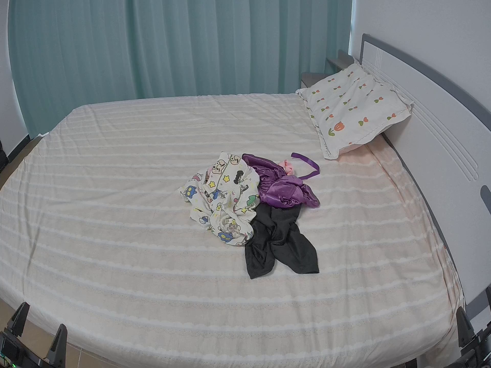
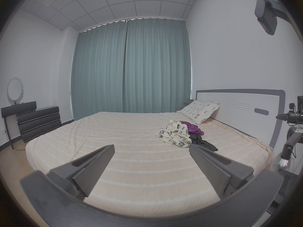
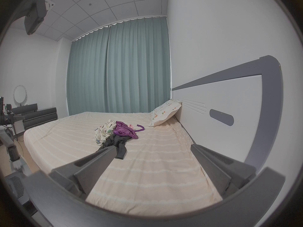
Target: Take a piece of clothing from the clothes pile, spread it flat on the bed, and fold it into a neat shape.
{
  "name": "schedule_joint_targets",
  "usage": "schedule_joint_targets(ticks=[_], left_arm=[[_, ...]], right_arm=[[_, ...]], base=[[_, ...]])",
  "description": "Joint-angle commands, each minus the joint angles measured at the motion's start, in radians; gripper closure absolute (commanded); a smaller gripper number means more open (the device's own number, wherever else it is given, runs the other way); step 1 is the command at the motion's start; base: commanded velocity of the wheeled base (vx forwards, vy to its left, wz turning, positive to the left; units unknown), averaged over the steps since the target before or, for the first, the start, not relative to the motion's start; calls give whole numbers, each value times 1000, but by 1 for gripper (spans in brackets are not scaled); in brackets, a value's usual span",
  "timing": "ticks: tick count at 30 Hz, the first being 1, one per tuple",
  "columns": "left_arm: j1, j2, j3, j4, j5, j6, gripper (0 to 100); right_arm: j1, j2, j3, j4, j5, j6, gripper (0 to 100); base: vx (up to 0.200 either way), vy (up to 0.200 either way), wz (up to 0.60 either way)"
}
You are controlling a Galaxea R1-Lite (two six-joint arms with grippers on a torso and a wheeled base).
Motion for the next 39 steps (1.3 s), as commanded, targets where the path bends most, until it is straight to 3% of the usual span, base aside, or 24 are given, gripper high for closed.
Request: schedule_joint_targets(ticks=[1, 30, 32, 34, 36, 39], left_arm=[[0, -18, 18, -1, 0, 0, 0], [0, -18, 18, 0, -1, 0, 0], [0, -18, 18, 0, -1, 0, 0], [0, -18, 18, 0, -1, 2, 0], [0, -18, 18, 0, -1, 0, 0], [0, -18, 18, 0, -1, 0, 0]], right_arm=[[0, -16, 18, 0, 0, 2, 0], [2, -17, 15, -17, -6, 23, 0], [8, 72, -145, -6, -2, 88, 0], [5, 135, -159, 29, 9, 100, 0], [19, 184, -145, 40, 66, 62, 0], [29, 319, -154, 30, 137, 89, 0]], base=[[0, 0, 0], [0, 0, 0], [0, 0, 0], [0, 0, 0], [0, 0, 0], [0, 0, 0]])
